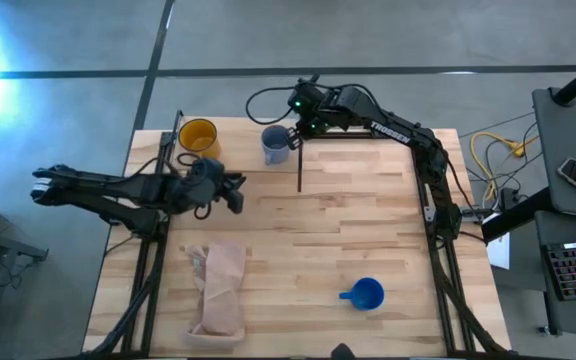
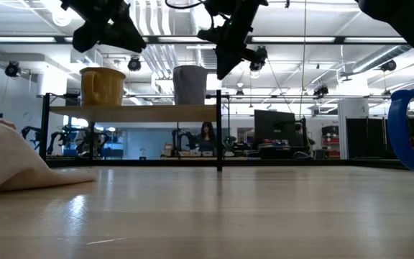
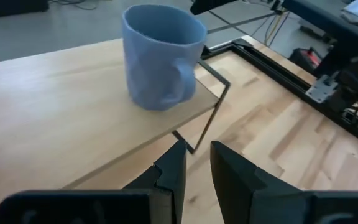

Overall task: Stack small to large cups/mugs on shelf
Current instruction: Put the light blue mug on the shelf

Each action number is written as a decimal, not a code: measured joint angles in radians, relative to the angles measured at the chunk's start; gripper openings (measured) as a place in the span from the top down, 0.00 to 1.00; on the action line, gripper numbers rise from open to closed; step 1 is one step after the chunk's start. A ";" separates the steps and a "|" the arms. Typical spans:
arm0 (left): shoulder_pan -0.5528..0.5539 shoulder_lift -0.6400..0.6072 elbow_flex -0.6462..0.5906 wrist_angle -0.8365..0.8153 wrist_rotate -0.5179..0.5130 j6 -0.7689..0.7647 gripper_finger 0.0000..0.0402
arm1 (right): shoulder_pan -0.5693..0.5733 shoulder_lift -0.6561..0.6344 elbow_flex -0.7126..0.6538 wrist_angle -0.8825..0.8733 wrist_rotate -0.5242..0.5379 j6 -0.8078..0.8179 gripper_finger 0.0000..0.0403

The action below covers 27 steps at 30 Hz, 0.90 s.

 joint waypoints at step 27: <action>0.031 0.021 -0.004 0.017 0.119 0.000 0.85 | 0.013 0.000 -0.059 0.206 -0.182 0.018 0.98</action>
